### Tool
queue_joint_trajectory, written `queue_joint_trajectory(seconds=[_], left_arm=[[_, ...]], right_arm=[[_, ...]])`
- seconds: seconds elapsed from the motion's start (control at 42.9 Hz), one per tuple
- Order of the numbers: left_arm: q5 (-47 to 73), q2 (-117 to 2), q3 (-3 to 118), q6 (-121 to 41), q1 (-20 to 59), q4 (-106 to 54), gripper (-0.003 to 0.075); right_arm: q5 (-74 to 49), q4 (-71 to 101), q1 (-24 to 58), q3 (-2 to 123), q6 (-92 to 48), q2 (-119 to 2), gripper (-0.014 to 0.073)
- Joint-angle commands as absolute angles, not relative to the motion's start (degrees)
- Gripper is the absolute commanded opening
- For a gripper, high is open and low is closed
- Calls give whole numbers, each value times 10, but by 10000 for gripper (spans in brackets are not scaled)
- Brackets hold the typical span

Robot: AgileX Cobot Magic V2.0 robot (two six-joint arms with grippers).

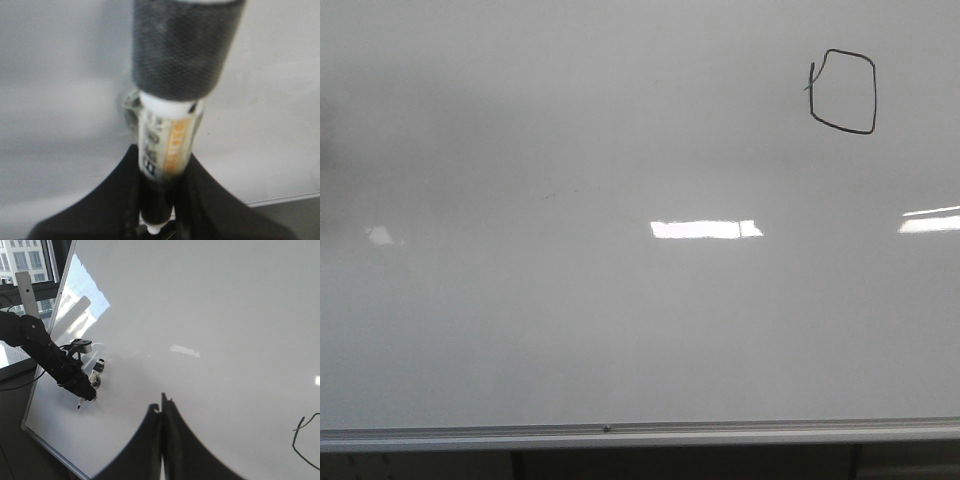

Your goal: Write number 0 on whiteboard

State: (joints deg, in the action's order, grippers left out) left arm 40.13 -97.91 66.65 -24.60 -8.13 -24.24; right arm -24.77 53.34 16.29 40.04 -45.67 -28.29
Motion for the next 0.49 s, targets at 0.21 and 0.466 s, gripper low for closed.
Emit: queue_joint_trajectory(seconds=[0.21, 0.466], left_arm=[[339, -972, 681, -238, -83, -247, 377], [360, -957, 681, -238, -83, -237, 534]], right_arm=[[-217, 546, 160, 413, -462, -285, -69], [-210, 546, 160, 413, -462, -285, -69]])
